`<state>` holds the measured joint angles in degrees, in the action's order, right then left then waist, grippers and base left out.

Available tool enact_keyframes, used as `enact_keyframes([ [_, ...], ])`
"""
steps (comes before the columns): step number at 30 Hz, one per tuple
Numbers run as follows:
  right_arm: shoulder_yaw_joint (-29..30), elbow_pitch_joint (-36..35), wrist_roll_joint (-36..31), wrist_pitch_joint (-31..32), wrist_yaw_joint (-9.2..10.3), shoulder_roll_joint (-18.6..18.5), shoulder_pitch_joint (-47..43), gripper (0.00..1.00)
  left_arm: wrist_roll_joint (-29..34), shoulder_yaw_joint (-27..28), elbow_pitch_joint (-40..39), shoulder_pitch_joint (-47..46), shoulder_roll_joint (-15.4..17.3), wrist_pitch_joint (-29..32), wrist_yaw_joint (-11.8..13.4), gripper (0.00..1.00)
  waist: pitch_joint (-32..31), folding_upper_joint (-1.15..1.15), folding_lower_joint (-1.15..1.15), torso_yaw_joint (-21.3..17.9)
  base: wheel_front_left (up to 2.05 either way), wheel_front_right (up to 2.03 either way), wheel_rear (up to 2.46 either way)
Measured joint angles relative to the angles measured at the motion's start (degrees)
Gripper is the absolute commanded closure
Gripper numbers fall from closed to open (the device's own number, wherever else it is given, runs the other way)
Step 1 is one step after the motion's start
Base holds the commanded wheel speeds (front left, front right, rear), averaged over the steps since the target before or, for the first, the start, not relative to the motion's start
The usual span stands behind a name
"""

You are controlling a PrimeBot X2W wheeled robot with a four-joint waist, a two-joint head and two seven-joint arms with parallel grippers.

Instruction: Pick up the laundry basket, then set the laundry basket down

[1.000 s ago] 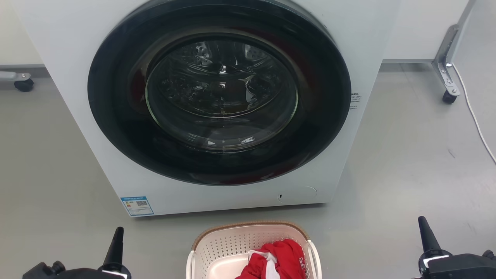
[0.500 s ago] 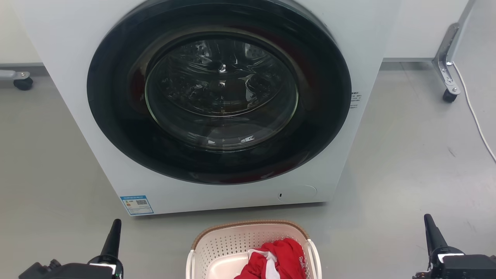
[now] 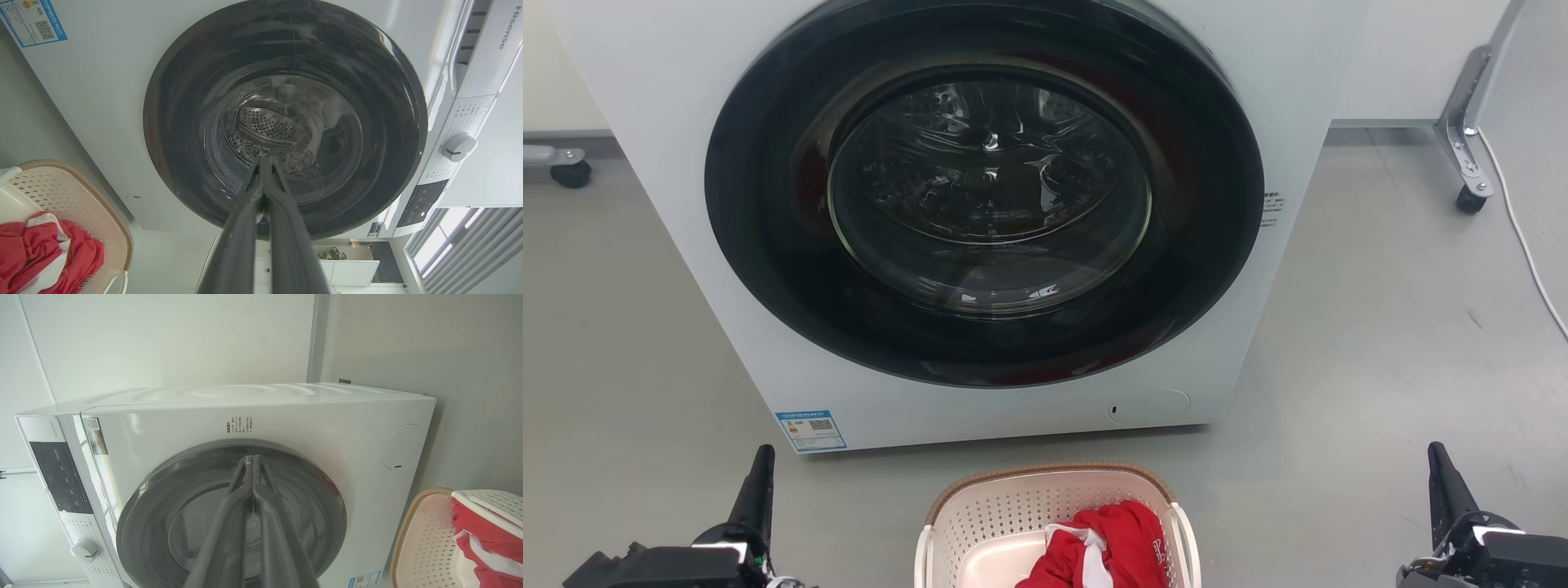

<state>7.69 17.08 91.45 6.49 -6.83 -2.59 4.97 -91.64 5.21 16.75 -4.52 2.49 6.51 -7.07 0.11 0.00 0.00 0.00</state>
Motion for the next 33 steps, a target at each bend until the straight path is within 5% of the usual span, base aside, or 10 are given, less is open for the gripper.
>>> enact_keyframes([
  [33, 0.0, 0.0, 0.1, 0.0, -0.01, 0.1, 0.2, 1.00, -0.1, 0.0, 0.1, 0.0, 0.0, 0.0, 0.0, 1.00, 0.0, 0.00, 0.00, 0.0, 0.00, 0.00, 0.00],
])
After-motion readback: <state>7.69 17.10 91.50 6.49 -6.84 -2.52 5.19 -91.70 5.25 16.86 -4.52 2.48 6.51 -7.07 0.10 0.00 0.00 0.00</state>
